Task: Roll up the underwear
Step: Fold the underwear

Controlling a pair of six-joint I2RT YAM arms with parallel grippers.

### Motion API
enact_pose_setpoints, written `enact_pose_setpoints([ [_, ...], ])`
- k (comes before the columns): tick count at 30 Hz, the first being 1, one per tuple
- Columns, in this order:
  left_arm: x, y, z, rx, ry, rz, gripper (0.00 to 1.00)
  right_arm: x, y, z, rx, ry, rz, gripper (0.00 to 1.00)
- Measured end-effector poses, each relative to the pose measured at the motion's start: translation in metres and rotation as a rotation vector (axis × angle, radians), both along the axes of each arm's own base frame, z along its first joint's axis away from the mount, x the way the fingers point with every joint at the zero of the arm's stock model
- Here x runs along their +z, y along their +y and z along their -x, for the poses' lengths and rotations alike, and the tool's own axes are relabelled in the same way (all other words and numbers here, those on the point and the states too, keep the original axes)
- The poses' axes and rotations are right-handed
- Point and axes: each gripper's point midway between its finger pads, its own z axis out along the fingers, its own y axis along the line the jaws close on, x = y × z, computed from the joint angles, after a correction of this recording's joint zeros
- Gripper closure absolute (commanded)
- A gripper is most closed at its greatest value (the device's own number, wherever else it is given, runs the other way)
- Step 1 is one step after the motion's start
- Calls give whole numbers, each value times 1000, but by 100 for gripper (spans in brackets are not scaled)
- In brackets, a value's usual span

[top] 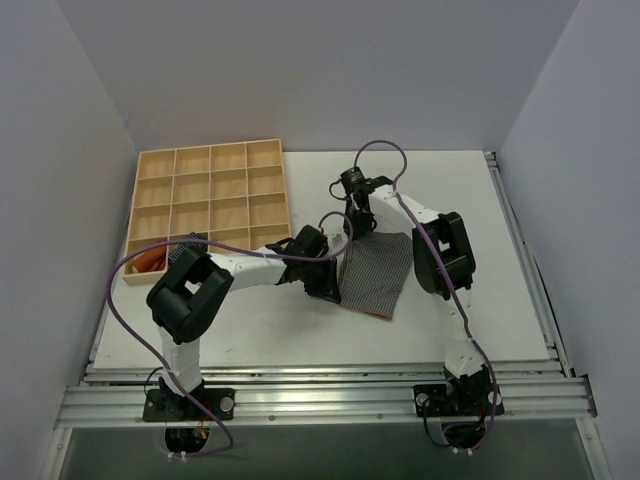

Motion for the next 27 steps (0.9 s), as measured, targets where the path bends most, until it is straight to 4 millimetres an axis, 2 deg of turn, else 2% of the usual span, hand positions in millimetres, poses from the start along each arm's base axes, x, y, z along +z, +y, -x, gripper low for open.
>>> enact_pose_setpoints([
  [8, 1, -7, 7, 12, 9, 30, 88, 2, 2, -14, 13, 2, 16, 100],
  [11, 1, -9, 9, 15, 14, 30, 85, 2, 2, -13, 19, 9, 14, 95],
  [15, 1, -9, 10, 19, 17, 28, 76, 1, 5, -10, 36, 19, -1, 79],
  [19, 1, -7, 11, 25, 27, 8, 71, 6, 2, -8, 48, 26, -4, 76],
  [22, 2, -5, 12, 25, 36, -16, 64, 21, -7, -7, 36, 24, -10, 76],
  [27, 14, 0, 6, 40, 17, -63, 56, 71, -43, -1, -23, -35, -30, 75],
])
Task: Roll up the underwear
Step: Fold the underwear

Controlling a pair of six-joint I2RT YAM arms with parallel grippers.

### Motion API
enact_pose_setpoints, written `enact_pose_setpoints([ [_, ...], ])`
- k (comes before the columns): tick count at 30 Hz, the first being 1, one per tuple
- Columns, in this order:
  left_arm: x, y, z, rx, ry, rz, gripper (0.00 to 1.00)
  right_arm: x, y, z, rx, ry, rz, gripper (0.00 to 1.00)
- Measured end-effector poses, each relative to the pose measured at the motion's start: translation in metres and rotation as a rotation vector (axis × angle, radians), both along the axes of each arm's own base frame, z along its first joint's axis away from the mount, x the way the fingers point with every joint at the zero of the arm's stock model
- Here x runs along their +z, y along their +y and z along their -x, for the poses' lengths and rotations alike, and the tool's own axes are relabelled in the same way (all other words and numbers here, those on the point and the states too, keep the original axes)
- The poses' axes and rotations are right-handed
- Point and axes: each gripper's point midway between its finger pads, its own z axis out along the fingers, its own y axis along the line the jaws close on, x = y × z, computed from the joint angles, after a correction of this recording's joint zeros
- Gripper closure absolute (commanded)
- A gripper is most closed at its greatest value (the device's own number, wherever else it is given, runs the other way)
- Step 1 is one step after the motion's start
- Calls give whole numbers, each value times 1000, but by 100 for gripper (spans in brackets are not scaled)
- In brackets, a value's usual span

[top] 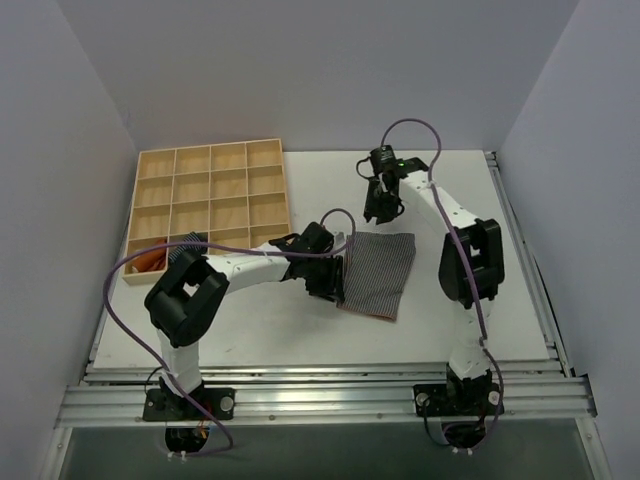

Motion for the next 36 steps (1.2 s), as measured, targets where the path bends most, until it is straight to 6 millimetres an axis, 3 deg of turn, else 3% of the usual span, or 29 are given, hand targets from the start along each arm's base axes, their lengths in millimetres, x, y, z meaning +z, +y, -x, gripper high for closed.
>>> enact_pose_setpoints([
  [4, 18, 0, -8, 4, -37, -6, 50, 38, -34, 17, -57, -51, -14, 79],
  [7, 32, -3, -15, 9, -66, -1, 50, 44, -58, 29, -100, -57, -4, 83],
  [12, 51, -11, -20, 8, -92, 40, 61, 4, -82, 55, -142, 47, 33, 86],
  [17, 61, -28, -18, -20, -82, 98, 64, -29, -92, 52, -167, 97, 58, 90],
  [20, 53, -41, -14, -33, -70, 104, 65, -45, -96, 46, -173, 105, 77, 90],
  [26, 18, -40, -1, -31, 2, 47, 65, -66, -107, 42, -160, 114, 137, 89],
  [36, 6, -33, -1, -23, 21, 14, 65, -68, -114, 43, -129, 114, 164, 84],
])
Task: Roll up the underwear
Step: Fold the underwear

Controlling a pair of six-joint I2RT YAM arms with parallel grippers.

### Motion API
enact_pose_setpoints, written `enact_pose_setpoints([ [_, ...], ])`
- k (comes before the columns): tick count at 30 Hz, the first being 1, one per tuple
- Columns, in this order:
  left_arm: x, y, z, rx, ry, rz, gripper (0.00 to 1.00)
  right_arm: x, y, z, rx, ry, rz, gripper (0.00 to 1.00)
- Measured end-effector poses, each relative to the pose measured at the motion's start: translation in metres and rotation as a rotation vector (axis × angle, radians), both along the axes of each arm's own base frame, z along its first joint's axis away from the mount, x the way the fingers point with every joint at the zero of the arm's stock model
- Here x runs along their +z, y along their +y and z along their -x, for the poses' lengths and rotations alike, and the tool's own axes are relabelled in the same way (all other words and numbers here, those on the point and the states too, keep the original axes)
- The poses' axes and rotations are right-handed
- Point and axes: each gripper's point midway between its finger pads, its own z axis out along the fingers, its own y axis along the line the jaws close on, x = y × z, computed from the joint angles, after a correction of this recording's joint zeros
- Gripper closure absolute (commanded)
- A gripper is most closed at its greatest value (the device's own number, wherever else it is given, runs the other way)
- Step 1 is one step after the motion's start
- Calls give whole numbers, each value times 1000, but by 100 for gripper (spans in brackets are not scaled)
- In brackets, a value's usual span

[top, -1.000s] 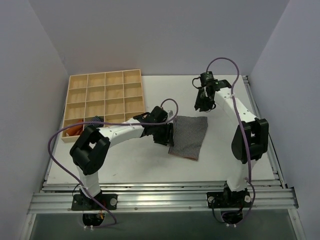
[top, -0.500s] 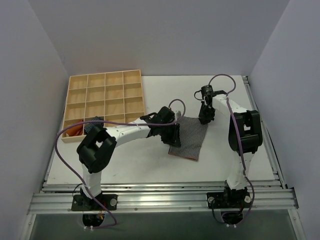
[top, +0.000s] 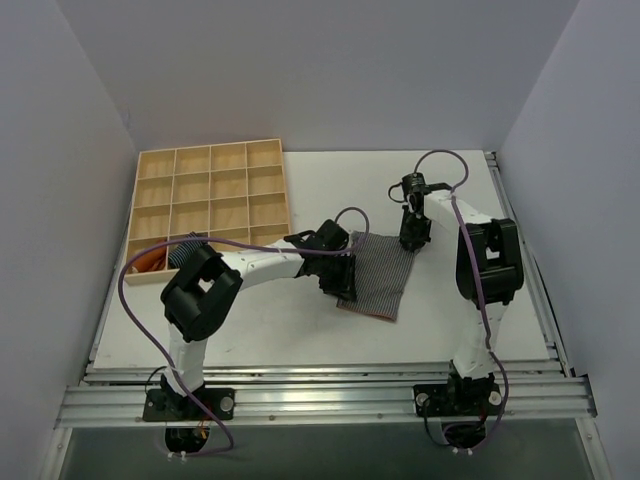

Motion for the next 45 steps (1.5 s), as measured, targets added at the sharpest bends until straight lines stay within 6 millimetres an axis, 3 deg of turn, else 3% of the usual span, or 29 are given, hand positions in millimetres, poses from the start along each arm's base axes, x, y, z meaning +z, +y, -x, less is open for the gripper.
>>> enact_pose_setpoints([
  [5, 0, 1, -2, 5, 1, 0, 63, 24, 9, 16, 28, -16, -4, 84],
  [10, 7, 1, -7, 12, -3, 3, 62, 60, 40, 72, 95, -62, -44, 84],
  [13, 11, 0, -10, 13, -11, 12, 62, 66, 62, 111, 131, -71, -93, 85],
  [19, 9, 1, -9, 16, -5, 15, 62, 37, 66, 170, 98, -2, -115, 88],
  [27, -3, 9, -2, 17, 19, -11, 62, -9, 73, 222, 98, 92, -111, 90],
  [34, -8, 13, 1, 17, 31, -24, 62, -11, 74, 224, 76, 81, -122, 90],
  [36, -8, 13, 2, 17, 34, -27, 57, -8, 74, 223, 73, 75, -124, 90],
  [40, 0, 10, -1, 18, 30, -23, 52, 13, 80, 210, 71, 38, -129, 90],
  [45, 26, -4, -15, 18, -10, 21, 52, 41, 94, 181, 71, -54, -155, 90],
])
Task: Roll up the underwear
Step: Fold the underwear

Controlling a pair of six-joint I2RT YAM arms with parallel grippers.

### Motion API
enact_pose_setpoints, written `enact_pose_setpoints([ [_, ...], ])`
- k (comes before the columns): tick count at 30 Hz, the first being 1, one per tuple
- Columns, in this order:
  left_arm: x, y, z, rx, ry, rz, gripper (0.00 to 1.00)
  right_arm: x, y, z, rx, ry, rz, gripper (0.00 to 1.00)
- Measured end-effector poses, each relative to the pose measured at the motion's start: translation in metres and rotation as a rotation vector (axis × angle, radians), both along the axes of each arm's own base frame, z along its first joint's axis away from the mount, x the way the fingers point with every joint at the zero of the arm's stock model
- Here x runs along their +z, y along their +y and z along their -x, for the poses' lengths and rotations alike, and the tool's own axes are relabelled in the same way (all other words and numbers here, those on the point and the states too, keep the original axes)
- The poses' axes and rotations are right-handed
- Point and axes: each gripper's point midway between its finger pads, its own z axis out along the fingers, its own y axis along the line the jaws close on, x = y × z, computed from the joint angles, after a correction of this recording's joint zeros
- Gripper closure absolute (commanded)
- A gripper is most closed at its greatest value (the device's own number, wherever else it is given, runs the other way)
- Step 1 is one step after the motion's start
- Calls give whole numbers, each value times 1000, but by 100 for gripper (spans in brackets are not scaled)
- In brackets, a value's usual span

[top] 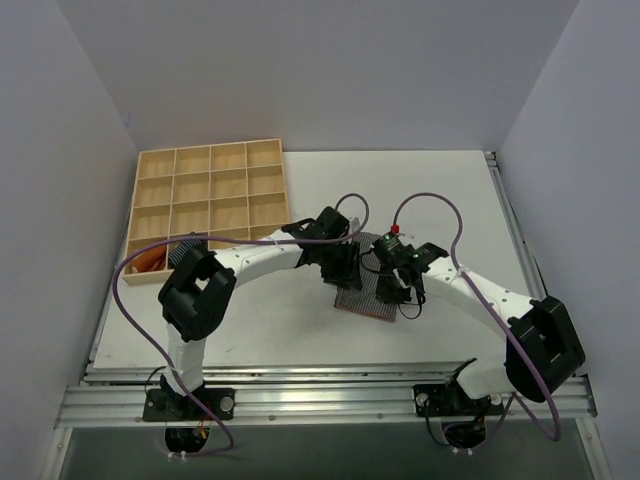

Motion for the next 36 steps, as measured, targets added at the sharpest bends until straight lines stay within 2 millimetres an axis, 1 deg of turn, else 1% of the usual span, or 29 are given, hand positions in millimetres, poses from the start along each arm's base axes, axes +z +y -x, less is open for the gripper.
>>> enact_pose_setpoints([
  [1, 5, -3, -2, 0, -9, 10, 52, 2, 1, -4, -1, -9, 0, 90],
  [3, 10, -5, -6, 1, -18, 21, 52, 1, 2, -7, -1, -8, 9, 91],
  [8, 9, -3, -5, 4, -12, 15, 52, -13, -1, -6, -3, 28, 45, 92],
  [10, 6, -2, -5, 5, -9, 12, 52, -20, -5, -3, -7, 28, 58, 92],
  [12, 0, 2, -2, 5, 3, 0, 53, -32, -12, 5, -8, 45, 77, 92],
  [14, -9, 7, 2, 6, 20, -19, 53, -48, -21, 18, -8, 77, 100, 93],
  [19, -37, 20, 12, 9, 72, -75, 53, -49, -20, 16, -12, 56, 85, 93],
  [21, -42, 21, 14, 7, 88, -76, 53, -49, -20, 16, -12, 55, 85, 93],
  [26, -41, 22, 12, 12, 84, -74, 53, -46, -21, 17, -12, 59, 91, 93],
  [28, -39, 23, 12, 13, 81, -79, 49, -43, -22, 17, -13, 65, 102, 92],
  [30, -35, 25, 10, 18, 77, -85, 48, -37, -22, 14, -11, 61, 109, 92],
  [33, -19, 23, 0, 30, 55, -66, 48, -25, -19, 4, -5, 35, 110, 92],
  [36, 1, 15, -16, 43, 15, -23, 49, -20, -16, -1, -1, 16, 106, 92],
])
